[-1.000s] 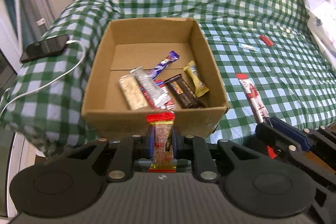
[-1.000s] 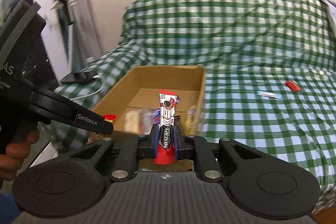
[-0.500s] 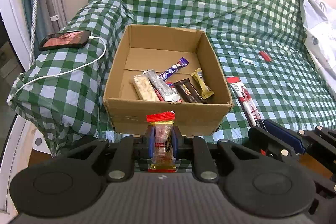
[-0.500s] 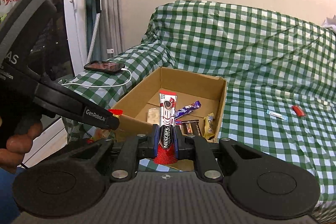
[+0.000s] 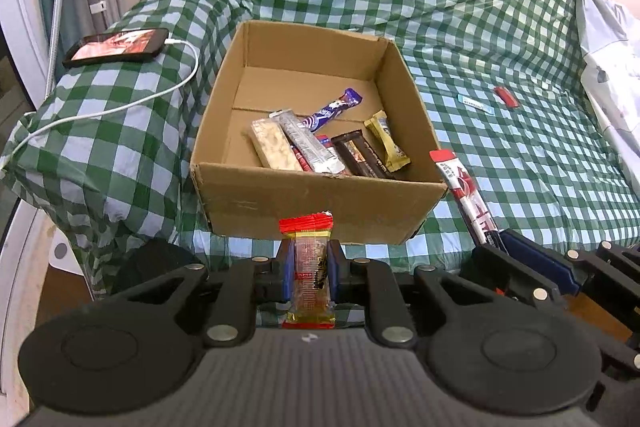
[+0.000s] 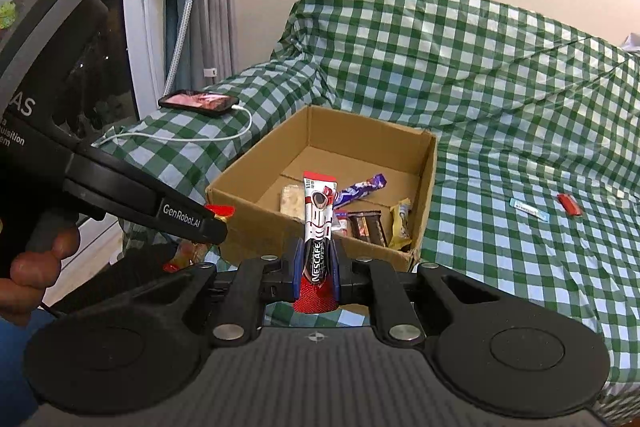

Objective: Organize snacks
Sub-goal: 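Carry the orange bar and red-white Nescafe stick over the box with both grippers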

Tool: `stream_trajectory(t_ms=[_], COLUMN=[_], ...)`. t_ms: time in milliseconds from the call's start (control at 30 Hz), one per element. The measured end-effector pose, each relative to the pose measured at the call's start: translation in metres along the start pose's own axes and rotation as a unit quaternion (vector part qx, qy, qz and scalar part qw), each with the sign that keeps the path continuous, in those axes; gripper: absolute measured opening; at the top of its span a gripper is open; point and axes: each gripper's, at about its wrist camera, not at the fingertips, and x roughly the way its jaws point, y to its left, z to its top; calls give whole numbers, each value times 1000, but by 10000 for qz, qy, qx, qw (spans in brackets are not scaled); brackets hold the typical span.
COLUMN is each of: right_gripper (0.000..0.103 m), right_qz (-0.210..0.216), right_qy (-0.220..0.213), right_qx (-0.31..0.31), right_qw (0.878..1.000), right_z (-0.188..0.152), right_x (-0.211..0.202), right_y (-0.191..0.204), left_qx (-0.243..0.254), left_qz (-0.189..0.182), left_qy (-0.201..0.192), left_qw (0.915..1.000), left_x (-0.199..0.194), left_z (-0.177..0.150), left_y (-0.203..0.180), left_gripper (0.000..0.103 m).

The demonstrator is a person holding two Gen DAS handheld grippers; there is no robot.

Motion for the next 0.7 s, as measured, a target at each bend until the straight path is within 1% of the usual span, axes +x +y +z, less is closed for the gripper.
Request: stream_trajectory(t_ms=[200,700], right_gripper=[15,15], right_qz=[54,27], right_qy=[111,179], right_qx=[-80,-138], right_qw=[9999,9997], right_z=[1,6], right_x=[7,15], right_y=[1,0], left_qx=[-15,-82], left_qz=[17,-12], left_qy=[34,125], left_qw=[10000,9999], left_x=[6,14], left_z=[4,6], left_y=[2,7], left_gripper=[18,18])
